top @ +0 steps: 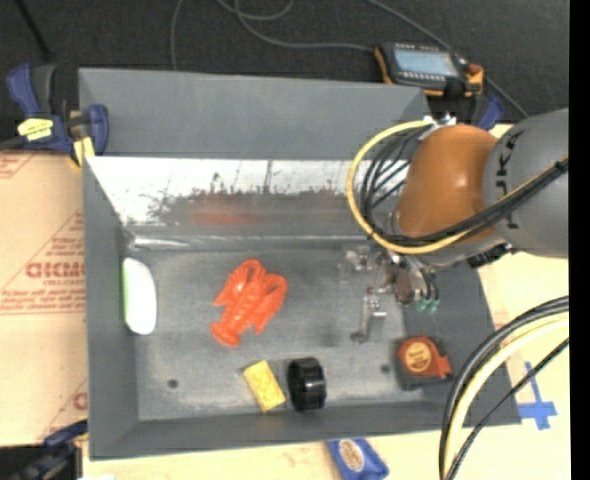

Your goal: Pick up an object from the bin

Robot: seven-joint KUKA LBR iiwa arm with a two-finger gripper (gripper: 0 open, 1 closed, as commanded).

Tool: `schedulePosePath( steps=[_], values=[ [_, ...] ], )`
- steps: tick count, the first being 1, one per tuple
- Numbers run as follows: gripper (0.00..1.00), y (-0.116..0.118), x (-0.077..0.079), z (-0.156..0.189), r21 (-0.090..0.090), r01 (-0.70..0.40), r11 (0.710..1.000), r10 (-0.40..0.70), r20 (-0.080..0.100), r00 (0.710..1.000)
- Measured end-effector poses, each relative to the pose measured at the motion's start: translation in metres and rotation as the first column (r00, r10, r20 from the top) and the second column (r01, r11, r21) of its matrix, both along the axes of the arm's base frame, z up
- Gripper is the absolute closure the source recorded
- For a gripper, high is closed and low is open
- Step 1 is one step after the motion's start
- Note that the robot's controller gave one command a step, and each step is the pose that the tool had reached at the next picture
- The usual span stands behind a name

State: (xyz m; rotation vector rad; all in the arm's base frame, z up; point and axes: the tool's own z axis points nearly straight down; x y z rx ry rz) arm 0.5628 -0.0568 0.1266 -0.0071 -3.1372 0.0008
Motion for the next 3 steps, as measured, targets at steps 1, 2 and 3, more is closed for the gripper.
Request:
schedulePosePath(
  steps=[1, 2, 3],
  values=[
    [0.00, 0.000, 0.002, 0.005, -0.001, -0.002, 1.000, 0.002, 0.008, 1.000],
    [0.00, 0.035, -0.013, -0.039, -0.003, -0.310, 0.951, 0.310, 0.011, 0.951],
    [0.00, 0.089, -0.061, -0.013, 0.001, -0.283, 0.959, 0.283, 0.004, 0.959]
  ],
)
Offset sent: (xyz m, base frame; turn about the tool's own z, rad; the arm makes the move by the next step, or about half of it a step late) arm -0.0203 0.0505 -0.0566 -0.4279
